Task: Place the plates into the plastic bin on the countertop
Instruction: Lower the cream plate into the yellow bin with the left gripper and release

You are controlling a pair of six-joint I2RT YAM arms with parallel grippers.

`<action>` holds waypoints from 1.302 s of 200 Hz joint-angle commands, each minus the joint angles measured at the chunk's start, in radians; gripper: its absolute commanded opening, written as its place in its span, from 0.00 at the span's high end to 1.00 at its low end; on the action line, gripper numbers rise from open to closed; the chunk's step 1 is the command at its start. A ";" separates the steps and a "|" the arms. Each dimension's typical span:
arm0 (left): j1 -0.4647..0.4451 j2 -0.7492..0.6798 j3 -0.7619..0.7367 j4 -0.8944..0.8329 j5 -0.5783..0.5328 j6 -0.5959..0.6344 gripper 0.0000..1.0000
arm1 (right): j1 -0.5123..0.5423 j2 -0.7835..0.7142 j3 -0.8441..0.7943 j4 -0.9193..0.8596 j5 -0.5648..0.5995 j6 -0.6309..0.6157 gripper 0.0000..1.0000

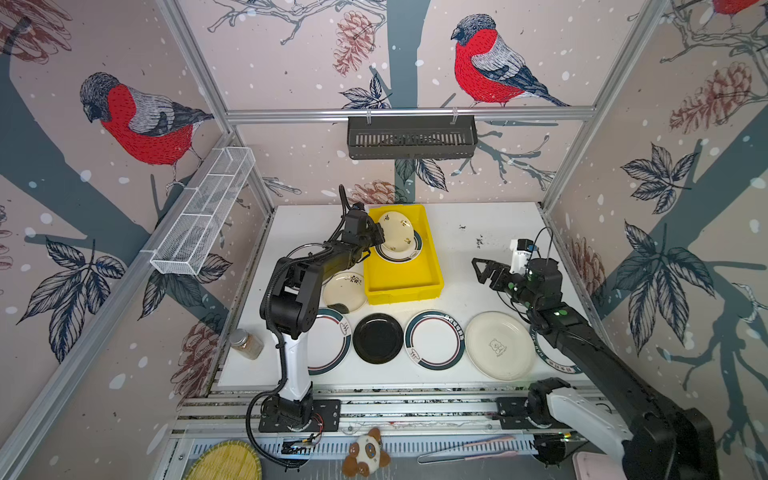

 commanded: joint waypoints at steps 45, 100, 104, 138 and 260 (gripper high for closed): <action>-0.014 0.071 0.082 -0.158 -0.053 0.047 0.92 | -0.030 -0.012 -0.013 -0.008 -0.011 -0.027 0.01; -0.025 0.091 0.112 -0.187 -0.071 0.059 0.79 | -0.048 -0.025 -0.029 -0.012 -0.020 -0.027 0.00; -0.024 0.091 0.112 -0.187 -0.073 0.060 0.76 | -0.049 -0.025 -0.029 -0.012 -0.020 -0.029 0.00; -0.040 0.082 0.118 -0.188 -0.091 0.082 0.55 | -0.057 -0.028 -0.033 -0.013 -0.028 -0.029 0.00; -0.089 0.006 0.143 -0.168 -0.162 0.110 0.03 | -0.097 -0.048 -0.033 -0.132 0.080 -0.018 0.00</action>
